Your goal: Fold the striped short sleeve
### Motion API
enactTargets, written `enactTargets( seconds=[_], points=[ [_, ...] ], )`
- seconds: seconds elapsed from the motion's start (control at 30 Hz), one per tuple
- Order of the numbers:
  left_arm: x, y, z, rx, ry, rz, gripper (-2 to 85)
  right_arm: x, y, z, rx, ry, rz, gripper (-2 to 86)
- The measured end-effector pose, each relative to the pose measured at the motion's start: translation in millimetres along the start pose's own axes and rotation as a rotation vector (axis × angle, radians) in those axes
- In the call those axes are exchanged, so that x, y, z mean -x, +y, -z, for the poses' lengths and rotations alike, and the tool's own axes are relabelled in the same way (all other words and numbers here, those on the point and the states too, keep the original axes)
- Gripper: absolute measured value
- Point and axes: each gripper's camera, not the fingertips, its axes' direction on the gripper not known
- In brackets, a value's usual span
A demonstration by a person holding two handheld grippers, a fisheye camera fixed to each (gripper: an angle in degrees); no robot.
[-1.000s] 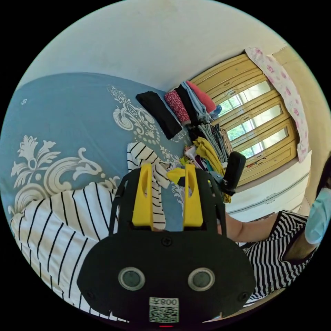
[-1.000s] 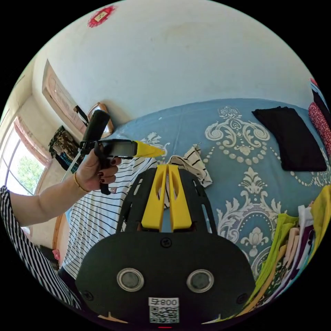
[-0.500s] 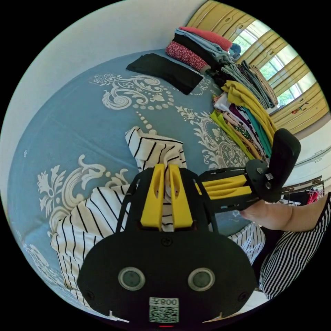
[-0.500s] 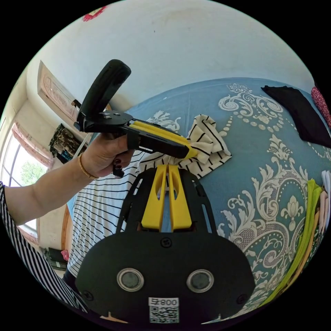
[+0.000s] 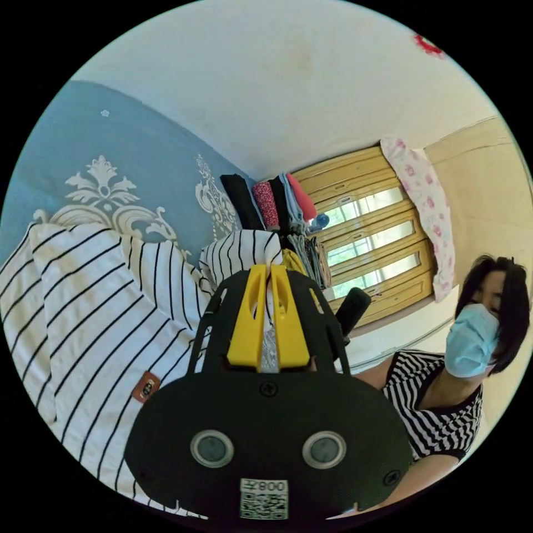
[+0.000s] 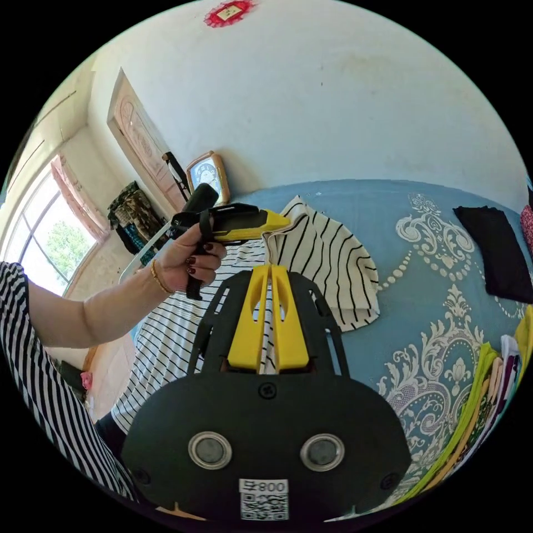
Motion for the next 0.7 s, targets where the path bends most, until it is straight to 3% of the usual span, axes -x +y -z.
enactTargets(
  seconds=[0.23,0.47,0.7],
  points=[
    [11,83,137,-0.219,0.123,0.12,1.3,87,0,-34,0.009,-0.199,0.116,0.5],
    [13,192,267,-0.408,0.023,0.272,1.2,178,15,-118,0.145,-0.449,0.196,0.6],
    [9,252,350,-0.434,-0.118,0.372,1.2,234,30,-185,0.241,-0.584,0.218,0.6]
  ],
)
